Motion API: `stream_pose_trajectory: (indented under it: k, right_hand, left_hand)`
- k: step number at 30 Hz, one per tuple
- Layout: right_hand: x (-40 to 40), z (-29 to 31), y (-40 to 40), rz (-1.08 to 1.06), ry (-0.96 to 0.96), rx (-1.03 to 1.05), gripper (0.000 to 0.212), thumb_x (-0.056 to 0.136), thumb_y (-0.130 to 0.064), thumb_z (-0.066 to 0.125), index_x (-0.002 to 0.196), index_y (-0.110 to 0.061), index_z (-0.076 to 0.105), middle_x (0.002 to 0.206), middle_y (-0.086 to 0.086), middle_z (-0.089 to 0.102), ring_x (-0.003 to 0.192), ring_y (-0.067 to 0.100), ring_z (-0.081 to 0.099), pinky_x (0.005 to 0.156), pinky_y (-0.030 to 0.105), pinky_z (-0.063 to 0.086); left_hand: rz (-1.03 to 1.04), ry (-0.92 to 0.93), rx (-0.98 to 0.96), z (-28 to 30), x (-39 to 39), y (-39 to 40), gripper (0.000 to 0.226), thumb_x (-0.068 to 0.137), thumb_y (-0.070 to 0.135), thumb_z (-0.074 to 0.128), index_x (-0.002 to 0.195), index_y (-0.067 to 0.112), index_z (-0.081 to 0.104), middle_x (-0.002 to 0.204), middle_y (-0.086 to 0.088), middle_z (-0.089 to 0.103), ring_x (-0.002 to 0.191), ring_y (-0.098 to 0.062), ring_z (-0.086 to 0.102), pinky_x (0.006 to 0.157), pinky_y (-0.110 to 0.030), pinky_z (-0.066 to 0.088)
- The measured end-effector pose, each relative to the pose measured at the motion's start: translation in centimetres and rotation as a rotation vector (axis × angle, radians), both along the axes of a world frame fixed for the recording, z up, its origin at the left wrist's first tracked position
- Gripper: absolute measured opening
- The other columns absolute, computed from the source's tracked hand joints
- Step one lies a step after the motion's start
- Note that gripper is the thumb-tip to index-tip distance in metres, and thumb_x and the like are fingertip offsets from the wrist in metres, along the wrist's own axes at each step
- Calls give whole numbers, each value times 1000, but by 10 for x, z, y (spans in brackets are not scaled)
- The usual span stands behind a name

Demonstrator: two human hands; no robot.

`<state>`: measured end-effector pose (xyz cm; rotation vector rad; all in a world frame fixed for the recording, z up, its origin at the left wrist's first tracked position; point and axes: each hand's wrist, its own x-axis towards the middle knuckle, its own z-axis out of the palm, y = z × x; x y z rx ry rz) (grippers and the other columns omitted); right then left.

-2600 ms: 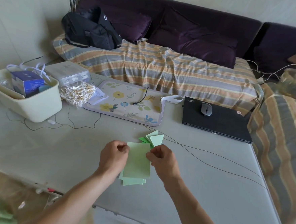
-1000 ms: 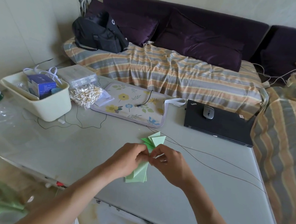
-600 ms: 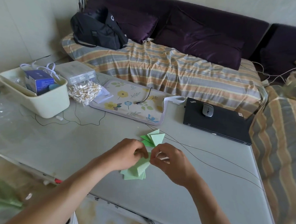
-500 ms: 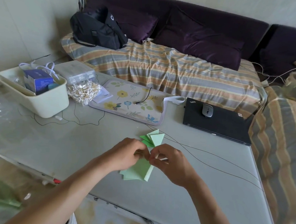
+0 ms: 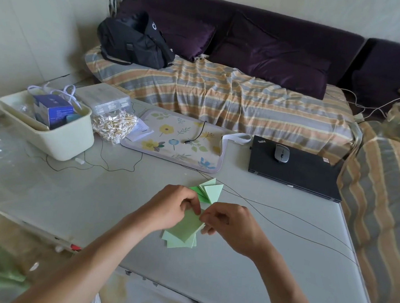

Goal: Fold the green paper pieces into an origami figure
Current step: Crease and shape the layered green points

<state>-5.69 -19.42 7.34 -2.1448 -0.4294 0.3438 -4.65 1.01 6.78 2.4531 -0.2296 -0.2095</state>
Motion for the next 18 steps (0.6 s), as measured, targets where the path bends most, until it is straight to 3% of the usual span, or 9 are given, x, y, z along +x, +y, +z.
stream_pose_trajectory:
  k: [3,6,9,13,18]
  right_hand:
    - [0,3,-3,58,-31,-33,43,87,7,43,97,-19,76,76,-6,74,74,9,71,73,14,51]
    - [-1,1,-5,129,-110,-50,55,77,12,40,101,-24,75,83,-11,71,73,11,65,73,19,51]
    - [-2,-4,-4,140,-89,2,39,83,9,56,100,-20,76,93,-13,72,77,12,66,77,19,54]
    - [1,-6,-5,105,28,96,14,86,-7,77,96,-16,78,93,-2,77,87,11,74,88,27,59]
    - [2,-6,0,27,27,85,3,85,-23,81,86,-25,79,91,-7,75,84,12,73,82,26,58]
  left_hand:
    - [12,-2,-9,0,0,1,44,95,3,47,77,36,70,93,4,70,83,-18,63,72,-33,51]
    - [22,12,-37,0,1,1,42,95,3,48,78,34,70,79,8,65,64,-12,55,57,-27,41]
    - [36,21,-65,1,1,2,36,97,5,51,81,30,72,67,6,59,53,-12,43,50,-23,31]
    - [38,25,-78,4,0,3,34,96,6,54,79,31,71,68,6,60,54,-12,45,49,-20,32]
    - [27,16,-123,6,-1,4,26,91,7,62,82,29,73,87,11,74,83,-9,67,78,-30,53]
